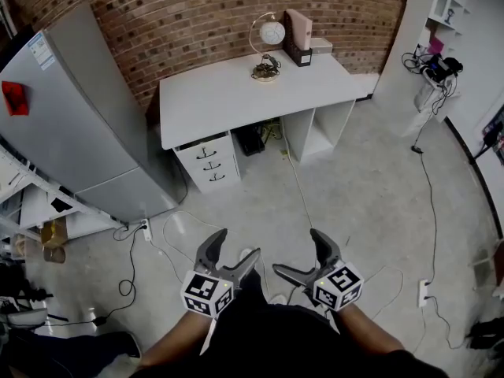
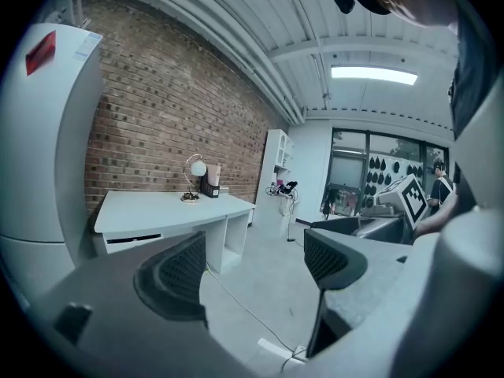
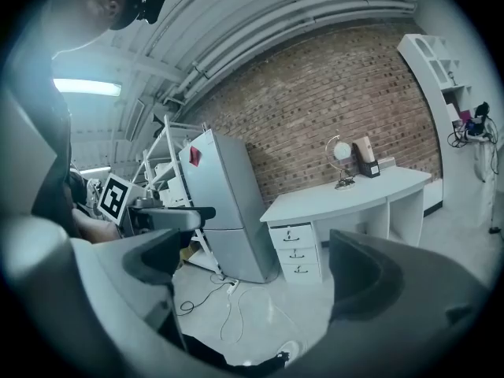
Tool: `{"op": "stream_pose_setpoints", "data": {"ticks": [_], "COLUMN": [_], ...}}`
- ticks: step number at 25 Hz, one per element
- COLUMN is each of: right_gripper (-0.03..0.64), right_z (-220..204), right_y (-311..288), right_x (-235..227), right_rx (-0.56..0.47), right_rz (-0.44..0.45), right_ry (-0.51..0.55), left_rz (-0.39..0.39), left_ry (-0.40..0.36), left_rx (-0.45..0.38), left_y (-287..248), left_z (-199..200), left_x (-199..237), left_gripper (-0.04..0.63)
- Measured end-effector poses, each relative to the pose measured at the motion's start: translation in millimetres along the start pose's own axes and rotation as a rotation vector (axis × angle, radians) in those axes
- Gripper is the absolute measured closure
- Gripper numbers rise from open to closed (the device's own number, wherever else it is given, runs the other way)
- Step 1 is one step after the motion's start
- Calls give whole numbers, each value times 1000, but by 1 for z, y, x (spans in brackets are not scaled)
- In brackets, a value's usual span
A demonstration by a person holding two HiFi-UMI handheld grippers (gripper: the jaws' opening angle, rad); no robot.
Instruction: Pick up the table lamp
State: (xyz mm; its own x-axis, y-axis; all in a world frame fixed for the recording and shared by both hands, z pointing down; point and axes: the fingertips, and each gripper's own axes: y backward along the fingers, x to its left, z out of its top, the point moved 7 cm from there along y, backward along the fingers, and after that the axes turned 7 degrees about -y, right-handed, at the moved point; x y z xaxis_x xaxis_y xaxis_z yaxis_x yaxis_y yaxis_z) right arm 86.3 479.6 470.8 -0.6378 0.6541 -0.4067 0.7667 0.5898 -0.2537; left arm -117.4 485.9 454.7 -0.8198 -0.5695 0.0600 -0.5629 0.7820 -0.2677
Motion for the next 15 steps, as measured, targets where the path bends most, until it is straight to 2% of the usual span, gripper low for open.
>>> {"op": "stream_pose_setpoints", "data": {"ticks": [10, 15], "right_gripper": [28, 32], "right_z": [53, 86], "right_y": [-78, -119], "right_x": [-48, -63], "right_rx": [20, 4], "right_rz": [-34, -42], "right_ry": [12, 39], "left_rz": [-43, -76], "left_ry": [-7, -39], "left_rx": [8, -20], "left_y": [-78, -107], "left_z": [31, 54], "left_x": [86, 126], "left_gripper": [207, 207]}}
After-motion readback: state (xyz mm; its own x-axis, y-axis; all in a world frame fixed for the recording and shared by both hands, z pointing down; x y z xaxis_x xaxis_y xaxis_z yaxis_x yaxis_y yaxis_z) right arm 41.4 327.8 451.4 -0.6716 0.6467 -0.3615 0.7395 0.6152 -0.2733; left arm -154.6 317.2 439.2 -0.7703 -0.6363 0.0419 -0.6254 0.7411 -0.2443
